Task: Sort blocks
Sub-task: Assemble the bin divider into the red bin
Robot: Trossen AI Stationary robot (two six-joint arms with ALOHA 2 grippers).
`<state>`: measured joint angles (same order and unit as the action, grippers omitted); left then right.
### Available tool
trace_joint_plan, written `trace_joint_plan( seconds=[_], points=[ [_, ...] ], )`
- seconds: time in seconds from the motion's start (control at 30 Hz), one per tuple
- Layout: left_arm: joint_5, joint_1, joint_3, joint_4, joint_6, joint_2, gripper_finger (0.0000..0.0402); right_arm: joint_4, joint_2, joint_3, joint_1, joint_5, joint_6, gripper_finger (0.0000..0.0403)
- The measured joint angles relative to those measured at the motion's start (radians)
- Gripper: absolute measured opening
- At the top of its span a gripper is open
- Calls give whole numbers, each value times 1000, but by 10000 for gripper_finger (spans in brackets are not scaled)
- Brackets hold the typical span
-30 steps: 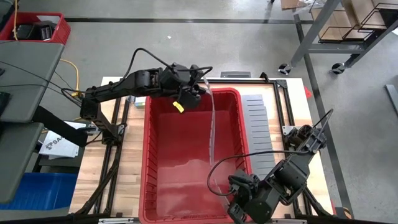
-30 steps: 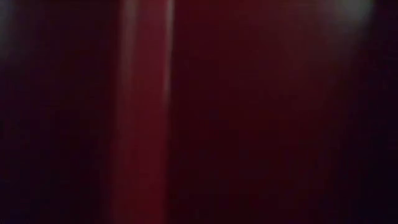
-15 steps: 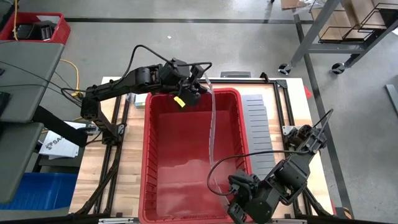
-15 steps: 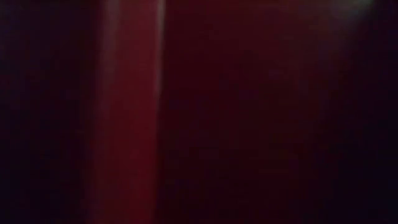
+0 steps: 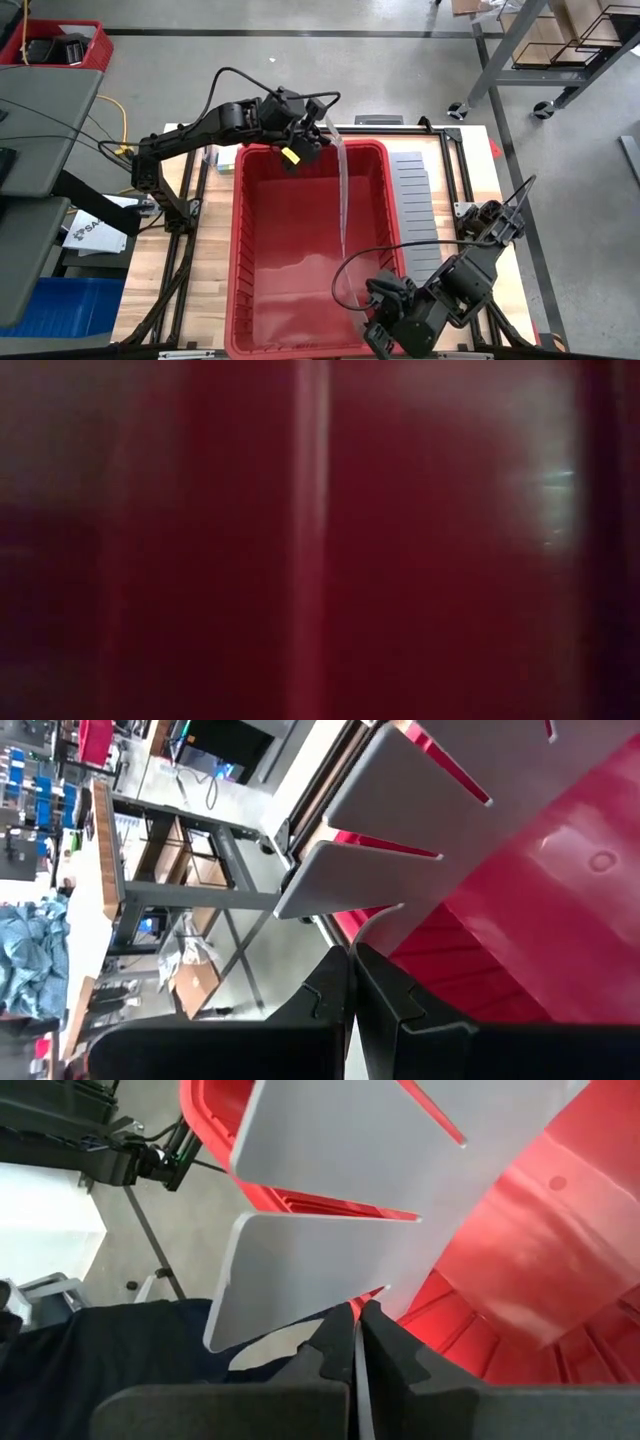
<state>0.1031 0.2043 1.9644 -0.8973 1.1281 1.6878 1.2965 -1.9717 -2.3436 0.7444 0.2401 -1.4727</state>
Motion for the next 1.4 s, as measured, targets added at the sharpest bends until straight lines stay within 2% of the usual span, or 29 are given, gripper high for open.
trace_joint_plan(
  seconds=[0.37,0.73,0.9,1.13,1.4],
  points=[
    [18,-13,0,4,37,0,0,-3,0,0,-2,-6,11,0],
    [-63,45,0,3,54,45,0,-13,0,0,-7,-2,15,0],
    [-129,77,-2,-16,48,87,0,-33,0,1,-7,32,15,0],
    [-120,80,-3,-45,2,126,3,-45,-1,1,-9,41,-37,0],
    [-113,76,-3,-29,-28,128,28,-44,0,2,-19,21,-53,0]
  ],
)
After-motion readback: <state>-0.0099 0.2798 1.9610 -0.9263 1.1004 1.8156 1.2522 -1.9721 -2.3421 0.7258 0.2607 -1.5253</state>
